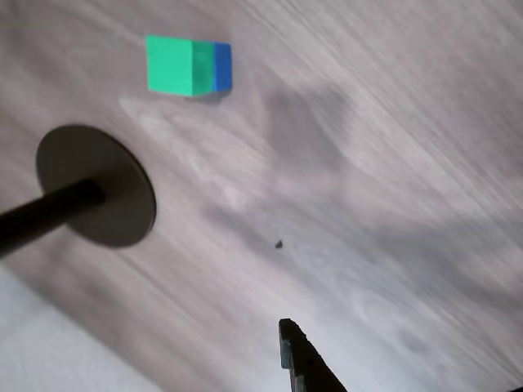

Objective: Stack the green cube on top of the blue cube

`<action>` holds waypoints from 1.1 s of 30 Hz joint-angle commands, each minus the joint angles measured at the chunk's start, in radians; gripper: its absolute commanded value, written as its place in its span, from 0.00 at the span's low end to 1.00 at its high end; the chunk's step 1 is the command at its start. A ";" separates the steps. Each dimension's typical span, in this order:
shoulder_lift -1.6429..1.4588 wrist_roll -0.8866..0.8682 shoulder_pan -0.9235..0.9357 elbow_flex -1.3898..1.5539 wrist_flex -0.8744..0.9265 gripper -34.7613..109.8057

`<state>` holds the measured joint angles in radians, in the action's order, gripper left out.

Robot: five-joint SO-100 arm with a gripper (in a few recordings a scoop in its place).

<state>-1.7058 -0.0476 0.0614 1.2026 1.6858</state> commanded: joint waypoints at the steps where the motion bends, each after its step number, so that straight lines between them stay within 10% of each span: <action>1: -0.537 -0.008 -0.087 0.472 -0.176 0.59; 33: -1.631 0.120 -0.114 1.643 -0.449 0.59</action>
<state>-3.2643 0.0629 -0.0614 2.8149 1.2533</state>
